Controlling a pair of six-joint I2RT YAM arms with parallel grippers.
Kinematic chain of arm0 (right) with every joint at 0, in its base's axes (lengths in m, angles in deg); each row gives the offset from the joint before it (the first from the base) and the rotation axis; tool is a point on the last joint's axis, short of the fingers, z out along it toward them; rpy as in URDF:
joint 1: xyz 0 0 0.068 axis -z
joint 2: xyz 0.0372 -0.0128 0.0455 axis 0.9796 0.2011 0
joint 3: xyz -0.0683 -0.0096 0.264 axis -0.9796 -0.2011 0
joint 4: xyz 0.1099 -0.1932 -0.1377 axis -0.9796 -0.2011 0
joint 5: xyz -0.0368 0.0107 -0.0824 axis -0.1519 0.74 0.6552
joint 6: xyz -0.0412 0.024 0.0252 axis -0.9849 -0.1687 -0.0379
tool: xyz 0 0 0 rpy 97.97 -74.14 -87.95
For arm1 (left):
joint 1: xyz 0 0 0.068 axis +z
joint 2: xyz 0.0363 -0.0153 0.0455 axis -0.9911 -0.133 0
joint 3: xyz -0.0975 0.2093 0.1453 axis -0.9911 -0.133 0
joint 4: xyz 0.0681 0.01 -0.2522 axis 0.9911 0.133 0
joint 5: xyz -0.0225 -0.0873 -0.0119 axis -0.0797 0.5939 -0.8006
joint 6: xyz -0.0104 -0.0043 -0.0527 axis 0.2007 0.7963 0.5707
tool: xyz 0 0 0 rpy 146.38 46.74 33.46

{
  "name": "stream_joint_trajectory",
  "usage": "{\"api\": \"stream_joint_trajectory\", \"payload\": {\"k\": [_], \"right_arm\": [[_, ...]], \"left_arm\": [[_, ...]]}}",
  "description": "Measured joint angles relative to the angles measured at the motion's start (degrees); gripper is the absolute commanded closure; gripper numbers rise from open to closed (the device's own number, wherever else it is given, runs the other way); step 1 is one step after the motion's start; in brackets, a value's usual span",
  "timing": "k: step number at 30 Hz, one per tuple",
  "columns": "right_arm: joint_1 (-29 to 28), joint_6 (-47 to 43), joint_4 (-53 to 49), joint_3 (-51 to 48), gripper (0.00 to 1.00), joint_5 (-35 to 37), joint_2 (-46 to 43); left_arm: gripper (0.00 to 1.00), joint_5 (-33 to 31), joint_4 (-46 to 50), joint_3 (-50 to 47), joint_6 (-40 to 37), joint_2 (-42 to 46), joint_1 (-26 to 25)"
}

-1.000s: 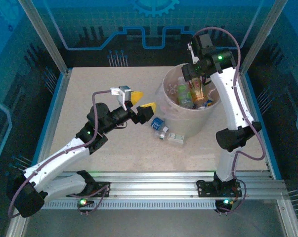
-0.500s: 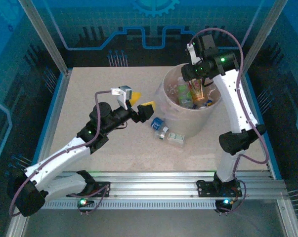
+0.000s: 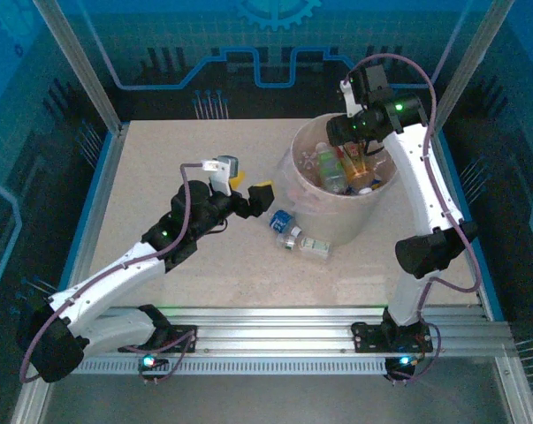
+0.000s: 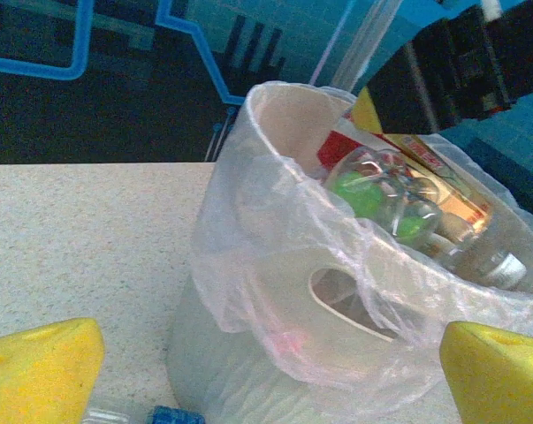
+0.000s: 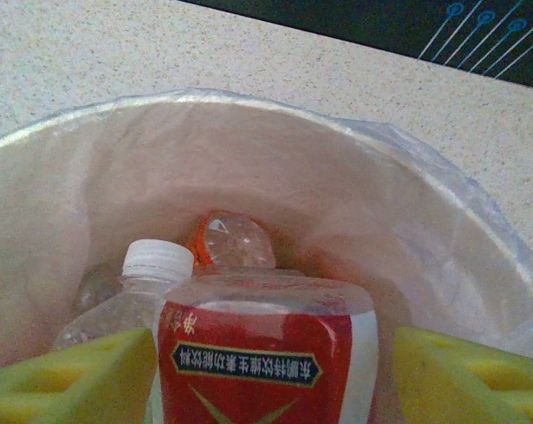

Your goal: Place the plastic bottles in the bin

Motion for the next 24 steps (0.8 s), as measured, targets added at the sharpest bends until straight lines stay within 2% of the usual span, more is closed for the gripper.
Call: {"api": "stream_joint_trajectory", "payload": {"k": [3,4,12,24], "right_arm": [[0.0,-0.17,0.0,1.68,0.09,-0.52,-0.09],[0.0,-0.04,0.0,2.12,0.0,-0.72,-0.33],[0.0,0.09,0.07,1.75,0.0,-1.9,-5.99],[-0.15,3.1,4.52,-15.96,0.0,-3.61,-24.92]], "left_arm": [[0.01,-2.03,2.25,0.0,1.62,-0.02,0.42],[0.01,-2.8,3.06,0.02,2.54,-0.02,0.68],[0.01,-8.22,11.19,0.26,11.69,-2.62,3.41],[0.01,-7.67,16.31,2.8,24.68,-17.25,3.85]]}}
